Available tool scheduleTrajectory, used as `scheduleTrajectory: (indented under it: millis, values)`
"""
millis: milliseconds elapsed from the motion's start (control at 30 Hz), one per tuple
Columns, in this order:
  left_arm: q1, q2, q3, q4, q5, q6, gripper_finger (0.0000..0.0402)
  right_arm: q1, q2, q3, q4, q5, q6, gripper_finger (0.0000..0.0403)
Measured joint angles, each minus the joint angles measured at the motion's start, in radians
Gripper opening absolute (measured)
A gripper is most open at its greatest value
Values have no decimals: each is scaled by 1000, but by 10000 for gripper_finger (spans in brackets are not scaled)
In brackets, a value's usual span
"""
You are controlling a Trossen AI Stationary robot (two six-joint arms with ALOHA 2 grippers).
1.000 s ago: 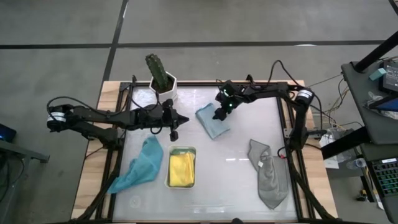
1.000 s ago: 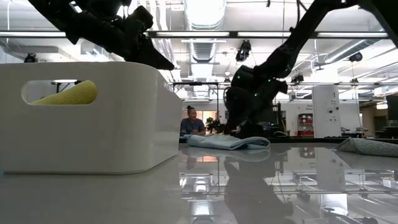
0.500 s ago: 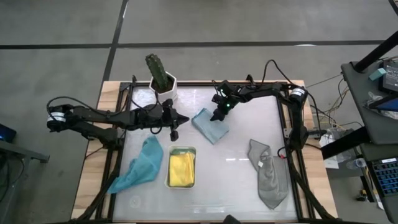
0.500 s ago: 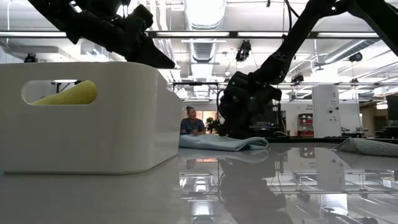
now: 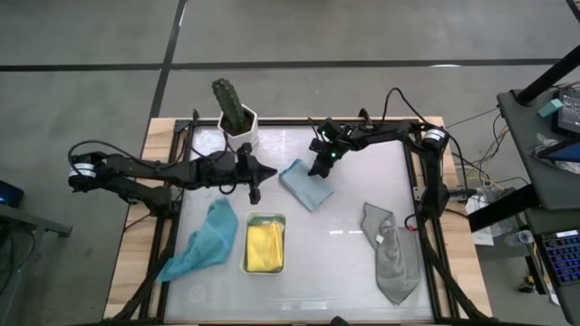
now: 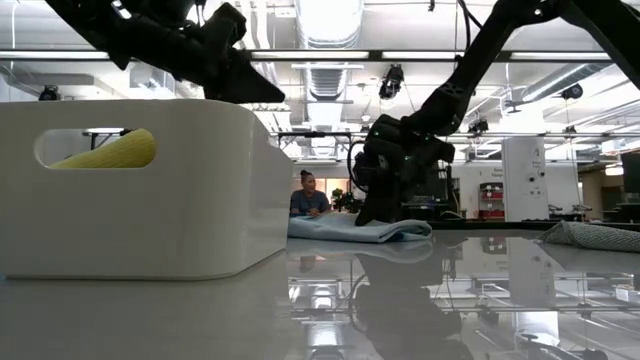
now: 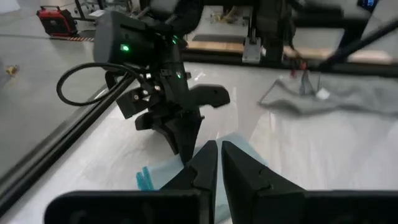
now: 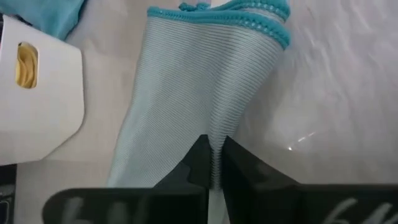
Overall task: Fold microfiber towels
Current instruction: Put the light blue microfiber towel into the bin
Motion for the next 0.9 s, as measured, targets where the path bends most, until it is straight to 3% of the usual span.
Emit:
scheduleTrajectory:
  millis: [200, 300, 400, 633, 900]
  values:
    - [0, 11, 0, 78, 0, -121, 11, 26, -158, -83, 4, 45, -46, 11]
    - [0, 44, 0, 154, 0, -147, 30, 49, -247, -147, 11, 117, -48, 11]
    - [0, 108, 0, 260, 0, -176, 62, 83, -334, -224, 31, 208, -26, 10]
    - [3, 298, 3, 580, -26, -227, 154, 143, -567, -409, 167, 290, 0, 9]
    - [4, 426, 72, 642, -24, -289, 220, 155, -795, -450, 215, 307, 59, 9]
